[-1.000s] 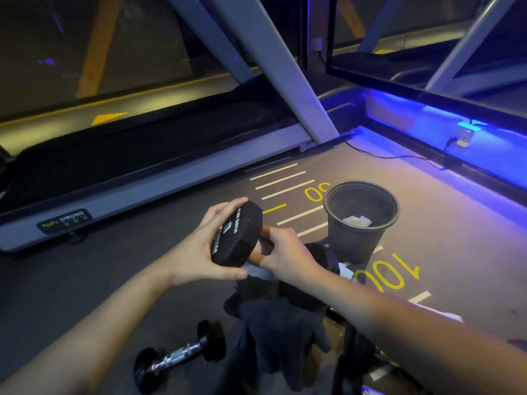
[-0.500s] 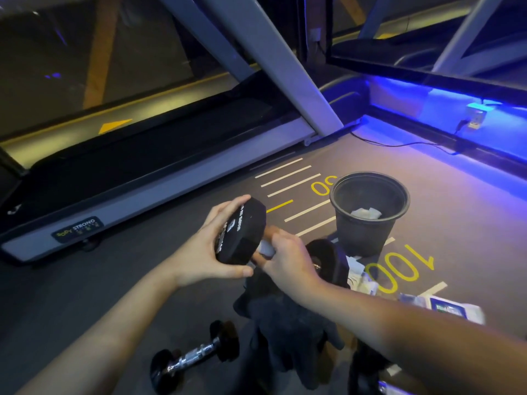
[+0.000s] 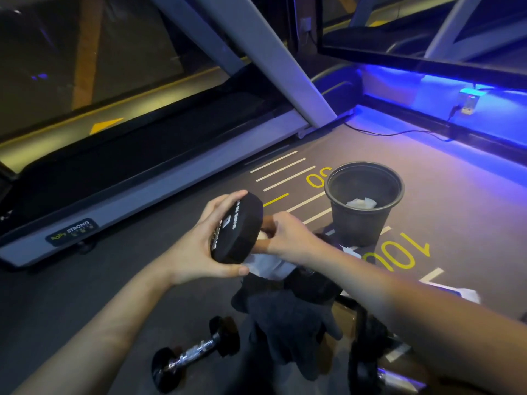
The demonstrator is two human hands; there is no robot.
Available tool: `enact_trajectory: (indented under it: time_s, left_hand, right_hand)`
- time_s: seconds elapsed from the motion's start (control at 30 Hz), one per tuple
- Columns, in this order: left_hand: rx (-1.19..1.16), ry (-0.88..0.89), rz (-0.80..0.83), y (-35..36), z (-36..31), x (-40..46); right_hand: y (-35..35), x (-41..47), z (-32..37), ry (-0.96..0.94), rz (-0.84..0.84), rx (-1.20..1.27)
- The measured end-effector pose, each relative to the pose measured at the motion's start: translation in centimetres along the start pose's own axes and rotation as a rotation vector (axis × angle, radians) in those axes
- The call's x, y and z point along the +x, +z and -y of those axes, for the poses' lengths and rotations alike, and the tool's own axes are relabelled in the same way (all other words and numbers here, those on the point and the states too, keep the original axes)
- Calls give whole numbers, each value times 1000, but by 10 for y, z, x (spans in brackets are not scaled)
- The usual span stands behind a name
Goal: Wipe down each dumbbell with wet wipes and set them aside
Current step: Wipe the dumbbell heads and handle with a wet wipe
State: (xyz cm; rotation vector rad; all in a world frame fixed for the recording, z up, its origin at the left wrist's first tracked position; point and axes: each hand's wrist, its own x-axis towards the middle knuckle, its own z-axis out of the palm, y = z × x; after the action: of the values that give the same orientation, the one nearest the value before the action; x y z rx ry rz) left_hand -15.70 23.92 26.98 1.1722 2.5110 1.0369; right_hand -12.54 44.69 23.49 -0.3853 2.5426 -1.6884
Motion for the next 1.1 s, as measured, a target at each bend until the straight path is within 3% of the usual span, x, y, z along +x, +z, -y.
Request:
enact_trajectory:
  time_s: [0.2,0.4,0.47,0.6,0.77,0.9,1.0,1.1]
  left_hand:
    - [-16,-5,-13,1,-5,6]
    - [-13,2,-16,2,-7,7]
    - [-14,7,-22,2,-6,7]
    - [-27,-17,-33,1,-4,3]
    - [5,0,15,1,-3,0]
    - [-3,2,15,2,-5,-2]
    - [2,1,-5,1,-3,-2]
    - [5,9,-6,2,-1,-2]
  right_hand:
    - [28,-6,-16,-114,-303,-2]
    - [51,-12,-22,-96,-524,-189]
    - [47,-12,-19,-116,-495,-191]
    - [14,-5,-7,-78,-113,54]
    - [-8,8,-8,22,141,140]
    - [-8,2,-5,39,121,149]
    - [3,-3,-6,-44,-5,-20]
    - [18,-5,-14,-74,-139,-35]
